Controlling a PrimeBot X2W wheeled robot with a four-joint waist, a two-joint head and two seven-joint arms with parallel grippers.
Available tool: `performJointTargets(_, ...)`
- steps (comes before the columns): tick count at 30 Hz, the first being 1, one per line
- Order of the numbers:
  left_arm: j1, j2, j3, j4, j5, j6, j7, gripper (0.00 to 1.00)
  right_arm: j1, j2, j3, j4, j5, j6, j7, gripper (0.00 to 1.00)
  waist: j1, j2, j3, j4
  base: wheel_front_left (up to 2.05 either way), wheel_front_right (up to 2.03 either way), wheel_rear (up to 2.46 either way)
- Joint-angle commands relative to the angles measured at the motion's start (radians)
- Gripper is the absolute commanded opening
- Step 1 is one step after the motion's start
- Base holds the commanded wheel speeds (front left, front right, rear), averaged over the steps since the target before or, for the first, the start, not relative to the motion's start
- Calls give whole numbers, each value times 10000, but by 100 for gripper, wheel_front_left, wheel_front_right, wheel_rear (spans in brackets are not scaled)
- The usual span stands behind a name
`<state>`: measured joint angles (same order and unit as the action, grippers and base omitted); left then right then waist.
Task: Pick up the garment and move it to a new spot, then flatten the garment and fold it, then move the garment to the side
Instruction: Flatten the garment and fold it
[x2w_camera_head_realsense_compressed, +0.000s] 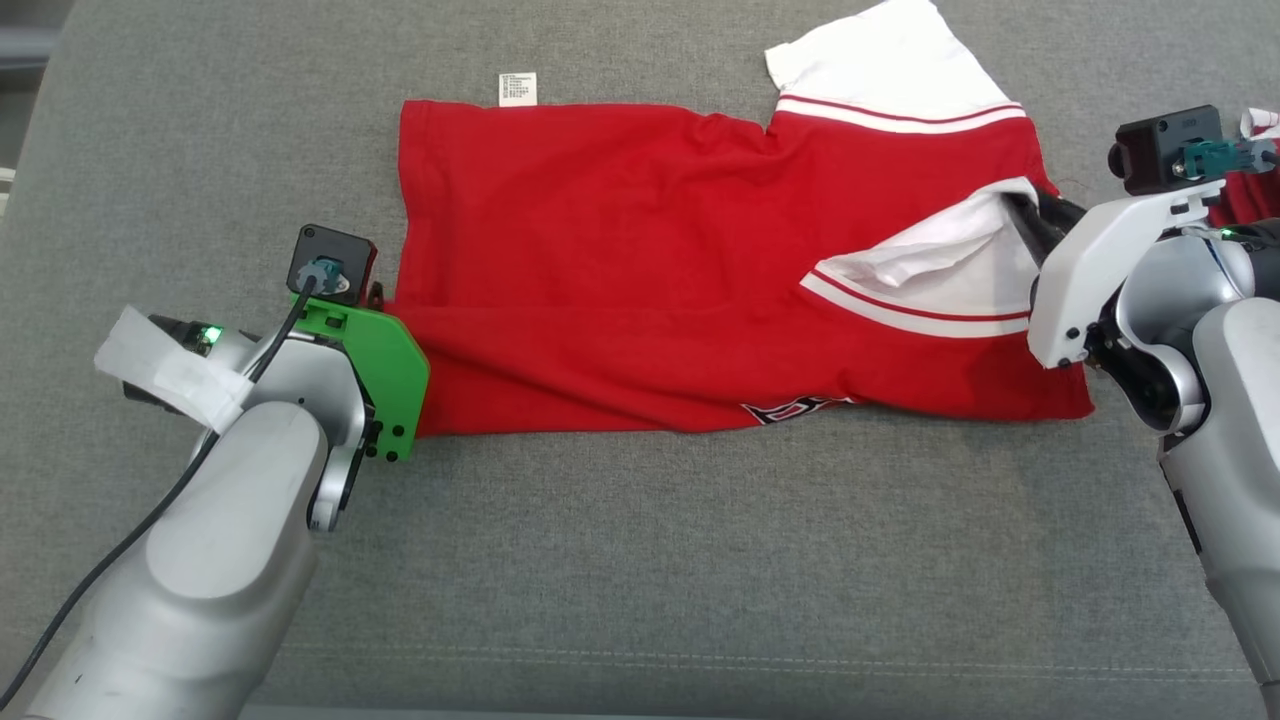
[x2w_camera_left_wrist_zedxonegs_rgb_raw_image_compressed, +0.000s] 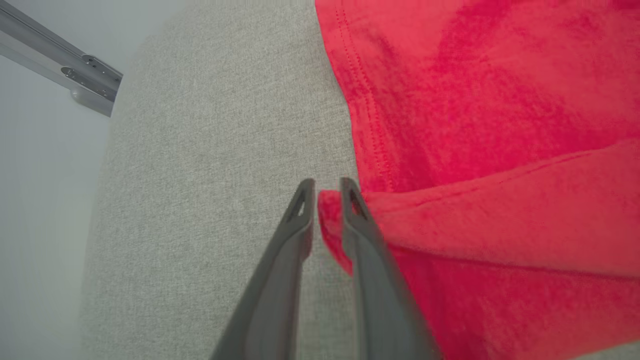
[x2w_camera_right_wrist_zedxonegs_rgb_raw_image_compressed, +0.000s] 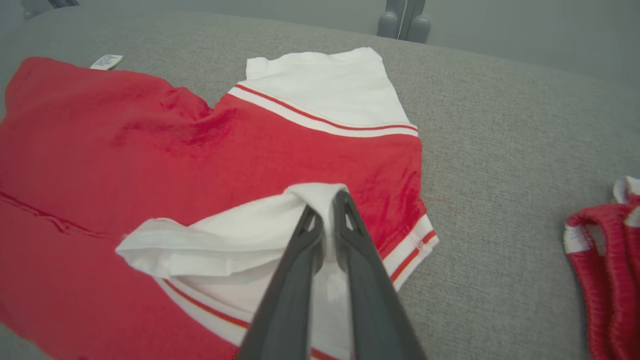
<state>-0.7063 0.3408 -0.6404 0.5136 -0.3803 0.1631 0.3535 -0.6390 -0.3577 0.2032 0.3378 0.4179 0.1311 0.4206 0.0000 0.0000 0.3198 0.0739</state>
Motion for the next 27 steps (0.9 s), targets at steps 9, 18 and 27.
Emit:
performJointTargets(9, 496, 25, 235, 99, -267, 208, -869, 100, 368, -63, -63, -220, 487, -8, -93, 100, 0, 0, -488, 74, 0, 0, 0)
performJointTargets(18, 2299, 401, 451, -779, -598, 795, -1384, 100, 2187, -119, -1193, -1689, 348, -7, 400, 100, 0, 0, -1433, -100, 0, 0, 0)
performJointTargets(27, 4103, 400, 582, -2096, -834, 1696, -1928, 100, 4004, 1107, -2640, -2389, -522, -7, 416, 100, 0, 0, -2056, -328, 0, 0, 0)
